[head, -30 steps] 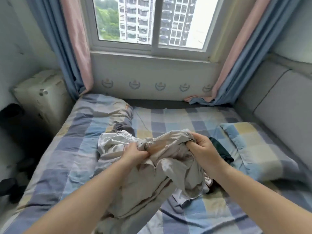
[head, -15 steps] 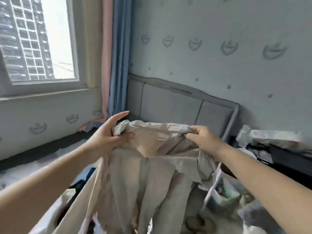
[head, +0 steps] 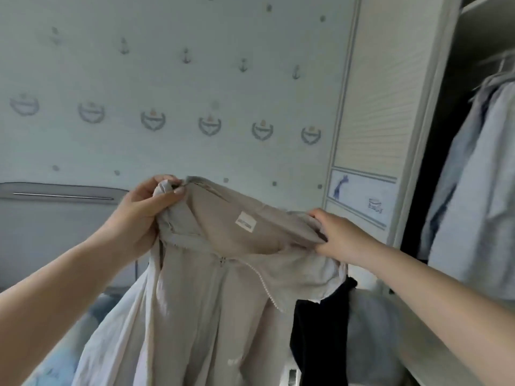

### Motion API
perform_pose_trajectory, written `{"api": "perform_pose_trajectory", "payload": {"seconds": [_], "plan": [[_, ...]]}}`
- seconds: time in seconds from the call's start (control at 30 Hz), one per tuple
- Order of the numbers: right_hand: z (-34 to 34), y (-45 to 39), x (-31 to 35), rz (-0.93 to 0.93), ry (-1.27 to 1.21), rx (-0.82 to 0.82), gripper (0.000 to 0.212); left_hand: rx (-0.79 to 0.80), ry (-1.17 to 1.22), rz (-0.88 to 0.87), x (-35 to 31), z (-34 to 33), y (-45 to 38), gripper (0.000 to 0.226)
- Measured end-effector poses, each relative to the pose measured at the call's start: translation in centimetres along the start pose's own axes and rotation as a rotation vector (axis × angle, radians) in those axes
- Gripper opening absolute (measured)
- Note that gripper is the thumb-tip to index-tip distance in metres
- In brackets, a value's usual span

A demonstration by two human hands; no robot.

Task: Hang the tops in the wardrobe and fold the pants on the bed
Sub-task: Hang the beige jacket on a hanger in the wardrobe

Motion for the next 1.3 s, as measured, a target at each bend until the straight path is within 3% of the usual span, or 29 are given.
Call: {"api": "perform_pose_trajectory", "payload": {"seconds": [0.07,0.13,0.2,0.3,0.4,0.63,0.73,0.8,0.9,1.03,1.3], "plan": [[1.4,1.0,-5.6,-0.122,0.085,0.097,0.051,0.017,0.064,-0.007,2.0,-5.0,-2.2,0.014],[2.6,2.1,-11.0,-0.311,-0.024,0.123,0.03,0.05,0.134,0.002,3.8,-9.2,-3.8,0.014],[4.5,3.5,-16.2,-0.558,-0.388,0.027,0.018,0.081,0.203,0.024,6.1,-13.4,-5.4,0.022],[7.5,4.9,-21.7,-0.826,-1.07,-0.282,0.008,0.143,0.247,0.03,9.1,-19.1,-7.1,0.031],[11.1,4.5,-25.5,-0.836,-1.393,-0.497,0.009,0.231,0.241,0.045,12.1,-24.4,-8.5,0.023],[17.8,3.2,-31.0,-0.762,-1.331,-0.767,0.004,0.489,0.019,-0.043,16.7,-33.8,-12.1,0.059],[21.5,2.5,-33.1,-0.664,-1.231,-0.915,0.02,0.626,-0.204,-0.163,18.1,-37.7,-14.2,0.076],[24.3,2.1,-34.1,-0.609,-1.067,-0.966,0.024,0.708,-0.217,-0.23,18.5,-40.6,-15.9,0.075],[28.2,1.7,-34.9,-0.682,-0.48,-0.954,0.032,0.729,-0.176,-0.327,18.4,-44.4,-18.4,0.067],[32.2,-0.9,-34.9,-0.731,0.26,-0.793,0.037,0.721,-0.088,-0.38,19.6,-49.2,-21.1,0.057],[34.5,-6.1,-36.5,-0.736,0.596,-0.755,0.053,0.748,0.141,-0.295,23.6,-58.3,-23.8,0.049]]}}
Point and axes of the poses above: each hand's wrist, its own y-axis away from the middle knuckle, its own z-axis out of the back of the hand, x = y × z, the point moved 6 cm from there along -y, towards the middle knuckle, and after that the axes turned 8 degrees about -x, right-handed, at the moved point
